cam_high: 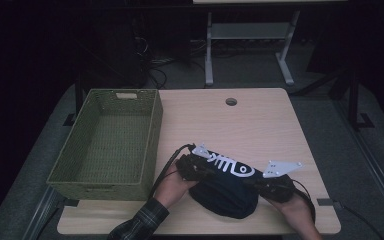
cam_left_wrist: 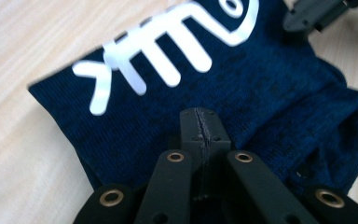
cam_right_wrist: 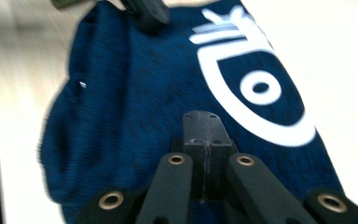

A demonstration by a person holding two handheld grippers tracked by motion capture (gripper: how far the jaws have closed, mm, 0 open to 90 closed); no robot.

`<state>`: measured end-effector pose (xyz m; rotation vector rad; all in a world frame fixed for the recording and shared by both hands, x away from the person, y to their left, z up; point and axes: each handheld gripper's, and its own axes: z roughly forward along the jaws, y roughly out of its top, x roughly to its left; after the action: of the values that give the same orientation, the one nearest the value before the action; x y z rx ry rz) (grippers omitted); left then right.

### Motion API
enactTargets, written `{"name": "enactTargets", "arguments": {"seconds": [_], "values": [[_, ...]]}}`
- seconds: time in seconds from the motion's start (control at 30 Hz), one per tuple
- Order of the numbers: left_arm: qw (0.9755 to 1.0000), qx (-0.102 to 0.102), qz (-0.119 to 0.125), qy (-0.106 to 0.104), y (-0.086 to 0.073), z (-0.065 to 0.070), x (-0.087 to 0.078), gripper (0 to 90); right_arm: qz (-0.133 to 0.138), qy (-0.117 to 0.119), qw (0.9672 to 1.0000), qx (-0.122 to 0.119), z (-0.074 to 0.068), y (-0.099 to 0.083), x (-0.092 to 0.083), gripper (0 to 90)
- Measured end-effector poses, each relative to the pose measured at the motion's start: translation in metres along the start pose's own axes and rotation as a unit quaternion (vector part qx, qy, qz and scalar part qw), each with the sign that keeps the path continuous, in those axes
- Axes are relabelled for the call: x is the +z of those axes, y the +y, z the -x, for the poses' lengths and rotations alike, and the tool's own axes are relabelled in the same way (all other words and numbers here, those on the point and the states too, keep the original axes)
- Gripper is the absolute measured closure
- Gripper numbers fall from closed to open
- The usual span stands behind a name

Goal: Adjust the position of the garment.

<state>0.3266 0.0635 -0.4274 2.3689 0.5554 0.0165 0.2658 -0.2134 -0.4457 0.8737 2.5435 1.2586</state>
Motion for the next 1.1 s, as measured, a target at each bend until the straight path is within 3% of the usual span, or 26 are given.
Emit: {"name": "enactTargets", "arguments": {"seconds": [0.13,0.27,0.4,0.73,0.9,1.1], "values": [[0.9999,-0.006,-0.012,0.0,-0.003,-0.001,0.008,89.9,-0.024,-0.005,0.9997,0.005,0.005,-0.004,0.01,90.0],[0.9993,0.013,-0.032,0.012,-0.004,-0.002,0.015,90.0,-0.038,-0.004,0.9992,0.013,0.005,-0.006,0.015,90.0],[0.9991,0.015,-0.034,0.019,-0.004,-0.005,0.018,90.0,-0.043,-0.002,0.999,0.011,0.001,-0.009,0.019,90.0],[0.9997,0.002,-0.023,0.008,-0.002,-0.007,0.015,89.9,-0.039,-0.003,0.9992,0.007,-0.003,-0.009,0.018,89.7],[1.0,-0.01,-0.001,0.0,0.004,-0.007,0.003,82.5,-0.014,-0.014,0.9997,0.015,-0.002,-0.009,0.007,79.1],[0.9997,-0.021,0.01,0.009,0.008,-0.013,-0.014,63.0,0.019,-0.039,0.9985,0.032,0.001,-0.015,-0.013,58.1]]}}
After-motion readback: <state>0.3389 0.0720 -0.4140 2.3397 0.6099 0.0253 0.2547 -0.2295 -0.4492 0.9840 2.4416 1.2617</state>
